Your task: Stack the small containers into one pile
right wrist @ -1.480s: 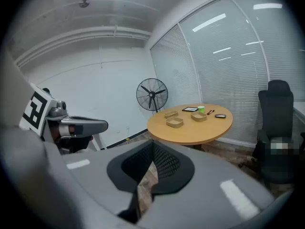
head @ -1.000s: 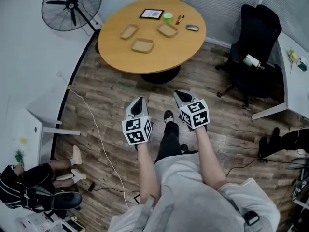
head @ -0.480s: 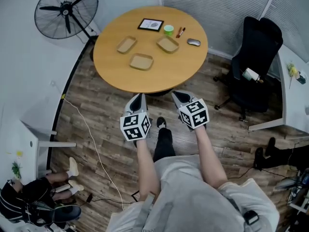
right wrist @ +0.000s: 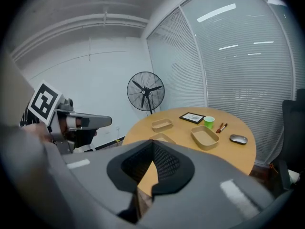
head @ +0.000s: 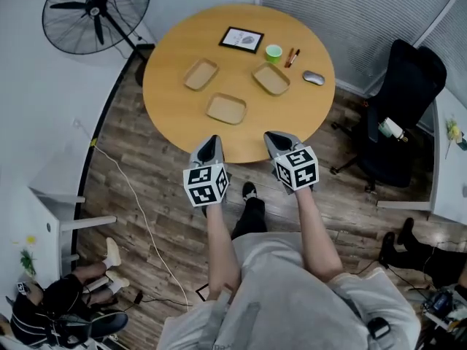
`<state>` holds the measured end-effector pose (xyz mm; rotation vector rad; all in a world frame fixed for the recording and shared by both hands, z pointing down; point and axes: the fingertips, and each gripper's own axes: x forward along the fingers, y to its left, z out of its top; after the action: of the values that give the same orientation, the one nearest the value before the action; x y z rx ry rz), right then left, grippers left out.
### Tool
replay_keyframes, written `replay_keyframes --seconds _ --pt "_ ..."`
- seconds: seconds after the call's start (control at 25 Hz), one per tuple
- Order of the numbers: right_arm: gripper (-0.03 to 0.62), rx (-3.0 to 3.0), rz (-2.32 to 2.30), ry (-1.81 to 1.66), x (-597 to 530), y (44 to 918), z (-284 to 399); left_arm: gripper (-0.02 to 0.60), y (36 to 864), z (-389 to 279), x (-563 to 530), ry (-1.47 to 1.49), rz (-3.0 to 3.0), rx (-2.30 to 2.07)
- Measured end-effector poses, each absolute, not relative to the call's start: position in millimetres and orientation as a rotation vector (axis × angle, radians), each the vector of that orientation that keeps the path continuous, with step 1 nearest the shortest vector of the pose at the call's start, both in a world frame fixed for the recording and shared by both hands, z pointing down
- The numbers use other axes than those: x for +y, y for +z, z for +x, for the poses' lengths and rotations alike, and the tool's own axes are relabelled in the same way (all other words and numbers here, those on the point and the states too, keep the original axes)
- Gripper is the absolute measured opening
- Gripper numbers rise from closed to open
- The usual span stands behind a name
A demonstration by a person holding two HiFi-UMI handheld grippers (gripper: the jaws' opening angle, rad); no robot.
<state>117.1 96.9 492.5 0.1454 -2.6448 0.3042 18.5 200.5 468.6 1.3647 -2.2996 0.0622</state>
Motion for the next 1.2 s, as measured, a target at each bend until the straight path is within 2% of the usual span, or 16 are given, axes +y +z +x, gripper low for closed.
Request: replay_keyframes --seconds 0.2,0.56,0.92,1.2 --pt "0.002 -2.600 0.120 0.316 80 511 63 0.003 490 -38 179 0.074 1.332 -2.264" --pt "0.002 -2.516 0.151 0.293 49 547 8 0.003 532 -92 146 0.090 1.329 -2.163" --pt "0.002 -2.434 0.100 0.277 26 587 -12 0.003 580 -110 132 0.132 1.241 -2.105" --pt "0.002 -2.357 -0.182 0.162 9 611 -52 0.004 611 -126 117 0.168 1.087 -2.114"
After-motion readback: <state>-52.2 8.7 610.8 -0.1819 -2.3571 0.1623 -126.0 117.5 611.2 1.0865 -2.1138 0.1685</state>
